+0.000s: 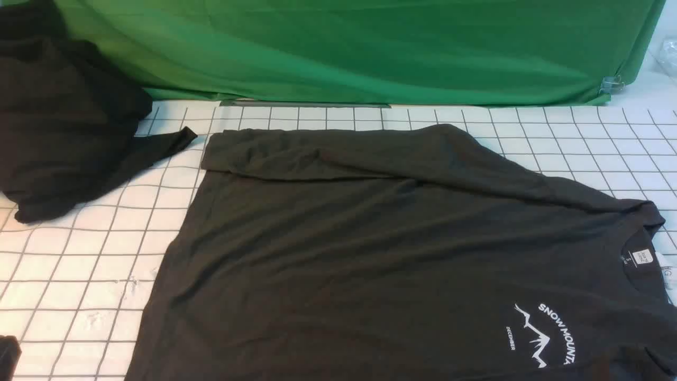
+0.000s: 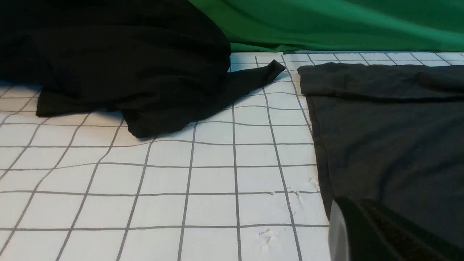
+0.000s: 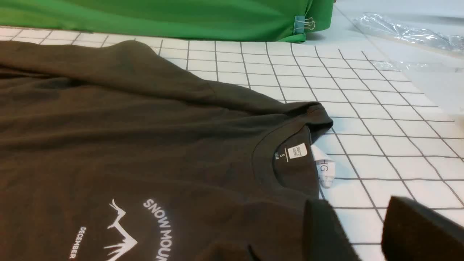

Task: Fold a long-sleeved shirt over a white checkered tablecloth.
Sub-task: 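Grasp the left edge of the dark T-shirt lying flat on the table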

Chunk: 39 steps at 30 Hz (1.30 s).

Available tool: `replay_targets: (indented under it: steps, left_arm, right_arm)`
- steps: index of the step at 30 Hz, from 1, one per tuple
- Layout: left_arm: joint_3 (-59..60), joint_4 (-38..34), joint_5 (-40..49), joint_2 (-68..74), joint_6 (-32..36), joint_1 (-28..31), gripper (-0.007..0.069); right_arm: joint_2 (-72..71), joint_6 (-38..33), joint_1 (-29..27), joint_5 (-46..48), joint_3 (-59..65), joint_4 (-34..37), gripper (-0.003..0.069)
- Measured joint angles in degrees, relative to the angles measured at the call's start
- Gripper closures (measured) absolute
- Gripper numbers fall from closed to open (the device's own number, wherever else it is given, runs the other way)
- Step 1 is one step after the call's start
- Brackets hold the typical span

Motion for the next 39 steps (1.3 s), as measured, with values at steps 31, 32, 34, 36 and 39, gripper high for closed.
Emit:
replay_targets:
  steps: [31,32,34,36,39]
  left_arm:
    - [0.0,-23.2,-22.5,0.0,-14.5,0.0,0.0621]
    - [0.0,-23.4,-22.5,0.0,-14.6,0.0,0.0621]
    - [0.0,-24.6,-35.1,0.0,-19.0,0.0,0.0621]
    - [0.0,-24.5,-40.1,0.0,-21.9,0.0,0.0621]
    - [-5.3,-22.1,-48.1,-0.1,-28.4,0.0,0.0621]
  right_arm:
    - [0.0,0.0,0.0,-0.1,0.0,0.0,0.0417]
    - [0.0,0.0,0.0,-0.1,0.0,0.0,0.0417]
    - [0.0,0.0,0.0,-0.1,0.0,0.0,0.0417]
    - [0.0,0.0,0.0,-0.1,0.0,0.0,0.0417]
    - [0.0,1.0,0.0,-2.0,0.0,0.5,0.0417]
